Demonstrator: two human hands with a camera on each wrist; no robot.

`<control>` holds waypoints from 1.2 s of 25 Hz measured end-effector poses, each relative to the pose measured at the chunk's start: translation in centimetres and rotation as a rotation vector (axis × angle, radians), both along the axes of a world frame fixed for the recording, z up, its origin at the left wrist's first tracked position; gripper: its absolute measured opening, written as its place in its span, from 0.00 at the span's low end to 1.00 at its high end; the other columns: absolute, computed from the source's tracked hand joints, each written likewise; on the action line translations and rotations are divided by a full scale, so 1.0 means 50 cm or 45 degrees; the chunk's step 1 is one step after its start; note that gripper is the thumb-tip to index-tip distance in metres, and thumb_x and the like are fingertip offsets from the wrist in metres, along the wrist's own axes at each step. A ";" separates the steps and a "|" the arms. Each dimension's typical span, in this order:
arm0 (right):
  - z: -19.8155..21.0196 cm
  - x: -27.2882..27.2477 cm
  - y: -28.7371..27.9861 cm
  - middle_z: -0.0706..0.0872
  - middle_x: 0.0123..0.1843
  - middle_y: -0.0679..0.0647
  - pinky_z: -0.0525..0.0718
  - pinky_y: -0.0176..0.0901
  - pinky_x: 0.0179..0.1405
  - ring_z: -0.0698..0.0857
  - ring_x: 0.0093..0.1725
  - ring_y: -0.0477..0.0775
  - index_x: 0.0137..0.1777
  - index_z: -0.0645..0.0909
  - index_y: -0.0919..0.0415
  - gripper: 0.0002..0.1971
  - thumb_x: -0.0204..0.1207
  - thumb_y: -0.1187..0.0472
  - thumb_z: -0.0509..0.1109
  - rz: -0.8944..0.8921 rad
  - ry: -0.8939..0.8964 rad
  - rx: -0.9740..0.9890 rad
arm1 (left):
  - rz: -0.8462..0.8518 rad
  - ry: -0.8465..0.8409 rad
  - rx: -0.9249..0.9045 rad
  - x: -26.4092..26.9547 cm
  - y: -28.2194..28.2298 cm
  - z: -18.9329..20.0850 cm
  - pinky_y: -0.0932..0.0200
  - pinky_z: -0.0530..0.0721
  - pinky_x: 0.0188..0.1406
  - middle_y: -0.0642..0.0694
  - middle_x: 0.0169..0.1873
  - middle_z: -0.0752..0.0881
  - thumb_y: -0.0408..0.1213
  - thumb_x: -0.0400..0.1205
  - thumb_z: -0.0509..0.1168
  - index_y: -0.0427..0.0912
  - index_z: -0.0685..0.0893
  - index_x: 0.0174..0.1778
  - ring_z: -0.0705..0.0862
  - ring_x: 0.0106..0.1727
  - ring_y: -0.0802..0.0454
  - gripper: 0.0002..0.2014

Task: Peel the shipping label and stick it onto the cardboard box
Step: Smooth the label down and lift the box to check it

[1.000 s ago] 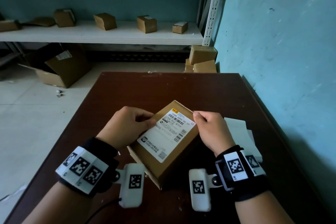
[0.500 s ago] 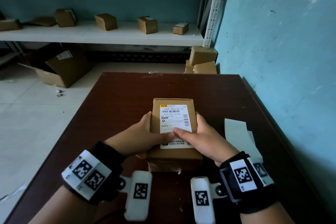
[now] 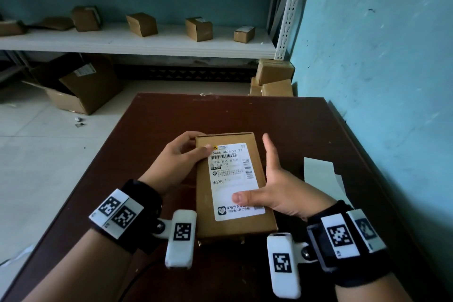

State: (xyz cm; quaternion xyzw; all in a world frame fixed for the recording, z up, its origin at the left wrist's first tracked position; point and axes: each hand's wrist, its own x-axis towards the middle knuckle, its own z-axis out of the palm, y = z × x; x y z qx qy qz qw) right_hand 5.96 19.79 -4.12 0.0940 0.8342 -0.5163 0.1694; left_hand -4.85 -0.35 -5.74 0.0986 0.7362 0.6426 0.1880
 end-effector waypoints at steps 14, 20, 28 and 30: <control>0.039 0.015 0.021 0.78 0.69 0.43 0.83 0.41 0.61 0.80 0.65 0.43 0.73 0.68 0.43 0.44 0.57 0.35 0.82 -0.305 0.828 0.503 | -0.482 0.367 -0.084 0.048 0.003 0.066 0.51 0.91 0.52 0.52 0.66 0.80 0.29 0.63 0.85 0.64 0.58 0.80 0.90 0.57 0.53 0.57; 0.033 0.006 0.010 0.89 0.60 0.43 0.89 0.45 0.46 0.89 0.52 0.43 0.61 0.81 0.53 0.16 0.80 0.45 0.67 -0.500 1.114 0.505 | -0.342 0.515 -0.020 0.056 0.009 0.063 0.54 0.91 0.46 0.48 0.60 0.86 0.34 0.67 0.84 0.56 0.71 0.72 0.90 0.57 0.55 0.41; 0.038 0.018 -0.002 0.56 0.88 0.44 0.76 0.43 0.71 0.69 0.78 0.40 0.85 0.34 0.36 0.66 0.60 0.37 0.83 -0.149 0.584 0.492 | 0.097 0.468 0.200 0.050 0.031 0.054 0.61 0.90 0.35 0.50 0.45 0.93 0.35 0.79 0.74 0.45 0.85 0.62 0.93 0.47 0.53 0.15; 0.027 0.014 -0.003 0.39 0.90 0.41 0.64 0.46 0.78 0.55 0.85 0.43 0.79 0.17 0.36 0.77 0.57 0.39 0.85 -0.034 0.356 0.460 | 0.156 0.449 0.146 0.036 0.027 0.047 0.61 0.89 0.36 0.50 0.49 0.91 0.41 0.81 0.71 0.49 0.84 0.64 0.92 0.50 0.52 0.15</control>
